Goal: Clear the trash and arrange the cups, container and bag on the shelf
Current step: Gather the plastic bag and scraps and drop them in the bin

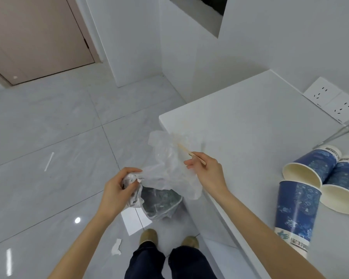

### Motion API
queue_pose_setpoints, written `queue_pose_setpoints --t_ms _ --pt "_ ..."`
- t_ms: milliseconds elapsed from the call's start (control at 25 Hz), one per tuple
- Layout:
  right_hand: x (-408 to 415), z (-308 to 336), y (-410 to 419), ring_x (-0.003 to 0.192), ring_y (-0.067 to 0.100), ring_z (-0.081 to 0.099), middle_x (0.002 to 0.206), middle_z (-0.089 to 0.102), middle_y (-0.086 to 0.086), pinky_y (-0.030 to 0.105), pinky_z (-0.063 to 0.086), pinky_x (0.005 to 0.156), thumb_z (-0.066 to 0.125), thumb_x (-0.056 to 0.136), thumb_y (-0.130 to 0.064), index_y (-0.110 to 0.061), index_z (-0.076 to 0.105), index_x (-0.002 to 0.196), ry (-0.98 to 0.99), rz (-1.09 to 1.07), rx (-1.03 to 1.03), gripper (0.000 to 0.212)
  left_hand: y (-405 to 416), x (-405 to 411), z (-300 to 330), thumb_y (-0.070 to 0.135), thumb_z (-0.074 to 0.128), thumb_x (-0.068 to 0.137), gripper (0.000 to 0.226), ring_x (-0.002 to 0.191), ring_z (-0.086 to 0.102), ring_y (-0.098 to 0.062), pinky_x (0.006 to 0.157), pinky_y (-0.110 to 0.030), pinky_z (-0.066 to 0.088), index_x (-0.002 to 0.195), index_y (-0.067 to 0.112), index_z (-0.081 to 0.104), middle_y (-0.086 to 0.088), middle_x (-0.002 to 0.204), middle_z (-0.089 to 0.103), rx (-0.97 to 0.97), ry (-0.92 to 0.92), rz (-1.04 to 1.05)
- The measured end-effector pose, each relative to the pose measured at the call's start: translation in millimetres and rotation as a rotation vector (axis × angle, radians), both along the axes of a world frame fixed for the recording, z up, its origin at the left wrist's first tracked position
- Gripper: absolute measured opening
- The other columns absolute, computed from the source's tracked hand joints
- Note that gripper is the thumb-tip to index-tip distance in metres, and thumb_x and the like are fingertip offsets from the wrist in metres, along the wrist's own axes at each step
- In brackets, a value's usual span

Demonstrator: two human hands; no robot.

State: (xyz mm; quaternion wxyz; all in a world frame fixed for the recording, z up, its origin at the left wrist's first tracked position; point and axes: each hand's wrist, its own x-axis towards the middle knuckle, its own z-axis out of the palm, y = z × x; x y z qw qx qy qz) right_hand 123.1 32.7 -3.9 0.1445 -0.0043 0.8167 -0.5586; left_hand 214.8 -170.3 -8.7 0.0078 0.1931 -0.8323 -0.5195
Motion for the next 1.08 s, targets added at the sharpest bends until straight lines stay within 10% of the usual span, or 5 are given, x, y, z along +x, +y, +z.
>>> queue_pose_setpoints --t_ms 440,760,1080 --pt "21.6 -47.1 -90.0 0.089 0.011 0.061 0.085 0.066 -0.009 0.024 0.046 0.085 0.044 0.088 -0.012 -0.028 0.059 0.088 -0.167 -0.043 0.007 0.021 -76.3 14.5 -48.9 -0.001 0.054 0.079 0.033 0.045 0.045 -0.005 0.049 -0.013 0.04 0.084 0.032 0.059 0.002 0.064 0.057 0.073 -0.136 0.044" --pt "12.7 -128.2 -118.1 0.084 0.021 0.06 0.096 0.068 0.011 0.014 0.041 0.064 0.046 0.09 -0.018 -0.013 0.063 0.103 -0.3 0.005 0.188 0.022 -94.9 6.5 -123.2 0.009 0.059 0.081 0.018 0.037 0.048 -0.004 0.038 -0.007 0.037 0.091 0.024 0.06 0.007 0.04 0.051 0.189 -0.303 0.115" --pt "3.3 -220.5 -115.1 0.076 0.031 0.055 0.097 0.064 0.026 0.035 0.044 0.067 0.037 0.093 -0.016 -0.002 0.06 0.102 -0.419 0.067 0.339 0.028 -76.4 -14.6 -213.5 0.01 0.056 0.083 0.015 0.059 0.057 -0.007 0.048 -0.008 0.044 0.094 0.019 0.059 0.0 0.07 0.059 0.176 -0.448 0.197"
